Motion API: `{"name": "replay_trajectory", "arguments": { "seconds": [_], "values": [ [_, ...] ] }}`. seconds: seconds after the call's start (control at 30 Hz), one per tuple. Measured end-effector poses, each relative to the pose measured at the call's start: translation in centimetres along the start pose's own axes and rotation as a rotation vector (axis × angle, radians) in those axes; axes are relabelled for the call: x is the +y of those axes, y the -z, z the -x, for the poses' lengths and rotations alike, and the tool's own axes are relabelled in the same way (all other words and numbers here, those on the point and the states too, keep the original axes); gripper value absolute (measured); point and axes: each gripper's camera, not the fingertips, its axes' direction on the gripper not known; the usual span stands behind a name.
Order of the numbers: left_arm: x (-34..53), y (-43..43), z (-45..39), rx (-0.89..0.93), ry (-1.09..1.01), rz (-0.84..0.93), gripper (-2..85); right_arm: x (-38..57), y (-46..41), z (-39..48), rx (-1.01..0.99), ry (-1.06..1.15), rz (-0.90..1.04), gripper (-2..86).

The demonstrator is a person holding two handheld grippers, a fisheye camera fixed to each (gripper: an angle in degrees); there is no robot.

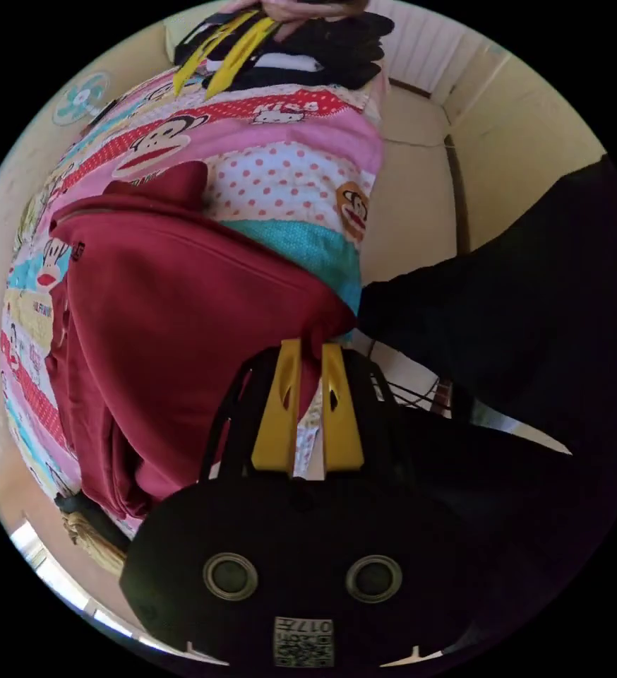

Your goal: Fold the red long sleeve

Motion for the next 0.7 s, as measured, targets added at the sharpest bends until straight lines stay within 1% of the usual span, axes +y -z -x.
{"name": "replay_trajectory", "arguments": {
  "seconds": [0.07,0.1,0.13,0.17,0.2,0.23,0.27,0.3,0.33,0.37,0.4,0.43,0.47,0.53,0.6,0.67,0.7],
  "values": [
    [2.6,3.2,6.7,0.351,0.235,-0.102,4.7,-0.8,-0.2,0.7,0.021,0.041,0.018,7.5],
    [3.6,4.0,8.6,0.438,0.296,-0.138,4.5,-1.5,-0.5,1.4,0.031,0.071,0.031,7.5],
    [6.1,5.9,12.4,0.592,0.413,-0.249,4.4,-1.9,-0.7,1.8,0.035,0.087,0.037,7.5],
    [9.1,8.3,16.2,0.675,0.522,-0.385,4.3,-2.8,-1.3,2.6,0.042,0.119,0.051,7.5],
    [10.7,9.5,18.1,0.691,0.573,-0.451,4.3,-3.8,-1.9,3.6,0.05,0.152,0.066,7.5],
    [13.8,11.7,21.6,0.686,0.668,-0.568,4.3,-4.2,-2.2,4.0,0.055,0.168,0.071,7.6],
    [17.1,13.8,25.1,0.638,0.781,-0.671,4.4,-5.1,-2.8,5.0,0.066,0.2,0.077,7.6],
    [18.7,14.6,26.8,0.603,0.848,-0.714,4.7,-6.0,-3.5,5.9,0.079,0.23,0.08,7.7],
    [21.8,15.7,30.0,0.523,1.001,-0.766,5.1,-6.4,-3.9,6.3,0.087,0.244,0.08,7.7],
    [24.4,15.8,32.9,0.442,1.14,-0.772,6.4,-7.1,-4.6,7.1,0.11,0.274,0.077,7.8],
    [25.5,15.6,34.2,0.406,1.213,-0.756,7.0,-7.8,-5.5,7.8,0.142,0.298,0.078,8.1],
    [27.4,14.5,36.5,0.377,1.327,-0.701,10.1,-8.1,-5.9,8.0,0.159,0.308,0.082,8.2],
    [28.6,13.1,38.3,0.411,1.402,-0.646,12.6,-8.5,-7.0,8.4,0.195,0.326,0.096,8.6],
    [29.4,11.4,39.2,0.488,1.423,-0.623,14.6,-8.7,-8.8,8.7,0.251,0.351,0.137,9.1],
    [29.0,10.1,38.2,0.51,1.399,-0.604,14.9,-8.1,-11.5,8.4,0.368,0.391,0.215,9.8],
    [27.4,7.5,35.5,0.505,1.36,-0.443,15.8,-7.2,-13.2,7.4,0.461,0.415,0.269,9.9],
    [27.0,6.7,34.7,0.506,1.353,-0.393,16.0,-6.4,-14.2,6.5,0.51,0.427,0.306,8.9]
  ]
}}
